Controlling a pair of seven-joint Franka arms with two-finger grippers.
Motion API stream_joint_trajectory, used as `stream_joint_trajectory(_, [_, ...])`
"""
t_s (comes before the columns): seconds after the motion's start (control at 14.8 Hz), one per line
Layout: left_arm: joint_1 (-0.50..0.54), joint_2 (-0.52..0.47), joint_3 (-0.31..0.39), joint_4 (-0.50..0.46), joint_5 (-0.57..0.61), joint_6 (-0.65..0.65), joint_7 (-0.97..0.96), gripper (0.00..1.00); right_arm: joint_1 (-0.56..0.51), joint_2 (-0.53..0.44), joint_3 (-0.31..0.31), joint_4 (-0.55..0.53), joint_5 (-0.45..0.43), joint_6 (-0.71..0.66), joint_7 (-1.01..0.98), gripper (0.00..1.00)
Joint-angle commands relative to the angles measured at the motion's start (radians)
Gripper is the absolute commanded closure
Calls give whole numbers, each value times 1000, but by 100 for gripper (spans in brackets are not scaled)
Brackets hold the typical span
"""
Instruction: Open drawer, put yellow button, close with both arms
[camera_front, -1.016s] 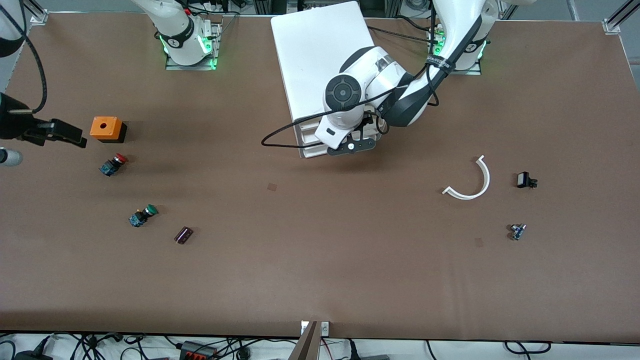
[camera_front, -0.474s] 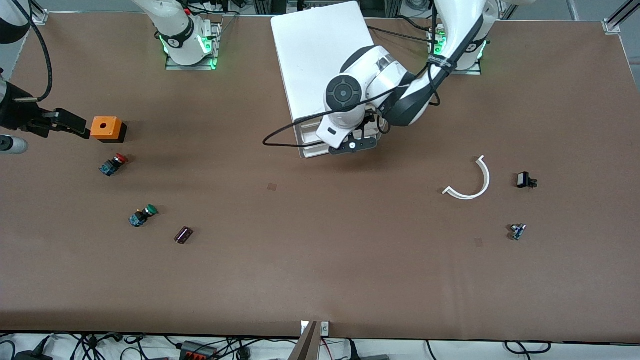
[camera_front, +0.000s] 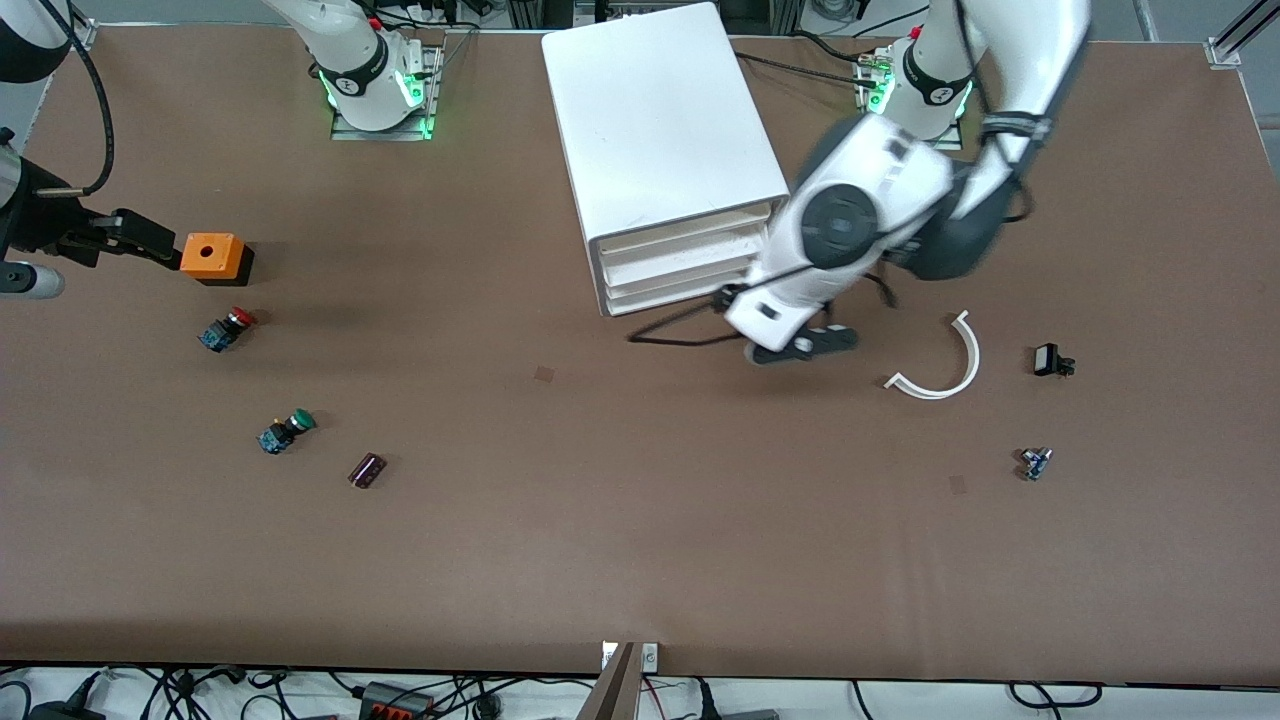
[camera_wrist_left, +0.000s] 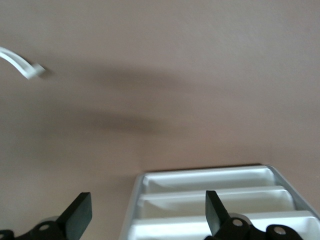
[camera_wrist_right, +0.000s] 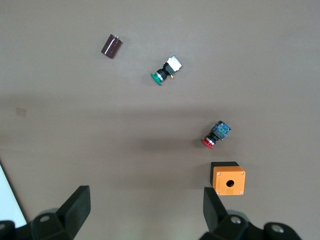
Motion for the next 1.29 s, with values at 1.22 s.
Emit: stream_joint_trajectory(1.22, [136,-459,349,-188,-47,-57,797,0,36,-23,5,-24,-44,37,-18,0])
